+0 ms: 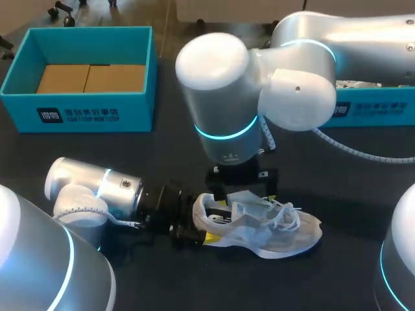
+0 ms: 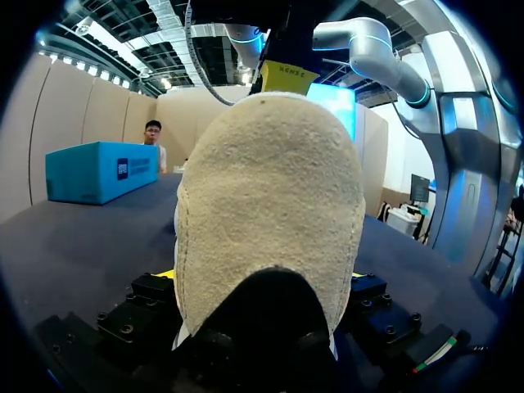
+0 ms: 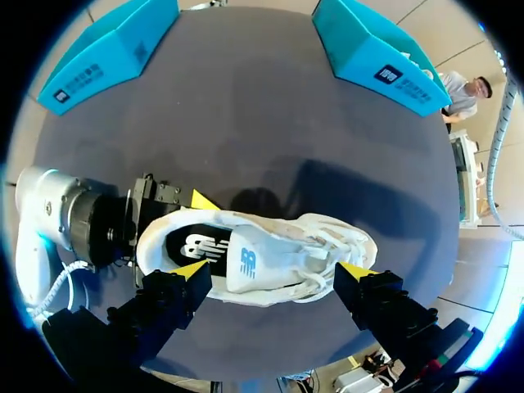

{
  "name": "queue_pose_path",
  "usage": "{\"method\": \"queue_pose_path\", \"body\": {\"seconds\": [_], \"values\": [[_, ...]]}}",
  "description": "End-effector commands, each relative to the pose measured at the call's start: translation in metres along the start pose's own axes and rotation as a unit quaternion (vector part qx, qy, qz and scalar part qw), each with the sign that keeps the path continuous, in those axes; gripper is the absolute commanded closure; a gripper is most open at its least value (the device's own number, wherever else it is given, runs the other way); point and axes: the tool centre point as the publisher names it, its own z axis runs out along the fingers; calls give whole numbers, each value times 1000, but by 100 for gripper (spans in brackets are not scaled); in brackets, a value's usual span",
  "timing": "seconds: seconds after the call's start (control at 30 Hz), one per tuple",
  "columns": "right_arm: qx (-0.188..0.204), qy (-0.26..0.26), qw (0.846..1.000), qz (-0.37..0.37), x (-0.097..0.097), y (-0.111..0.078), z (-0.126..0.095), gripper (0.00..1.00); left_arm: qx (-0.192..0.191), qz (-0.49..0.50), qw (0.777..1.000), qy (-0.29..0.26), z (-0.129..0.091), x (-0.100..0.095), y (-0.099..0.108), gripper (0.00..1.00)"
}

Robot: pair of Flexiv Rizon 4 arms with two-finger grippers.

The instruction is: Take the shoe out of the shoebox, open the shoe tongue, remove and reinsert the insole, then place the shoe into the shoebox

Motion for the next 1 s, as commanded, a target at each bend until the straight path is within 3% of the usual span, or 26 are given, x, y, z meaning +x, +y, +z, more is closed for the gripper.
{"method": "queue_pose_path", "body": {"seconds": [0.03,0.57,1.0], "values": [[-18,-115,990,85,19,-10,7,0,-1,0,1000,1,-1,-3,3,100],[-3,-155,982,107,25,-10,35,0,-1,0,1000,1,-1,-3,3,100],[-9,-153,980,129,1,-6,45,0,-1,0,1000,1,-1,-3,3,100]]}}
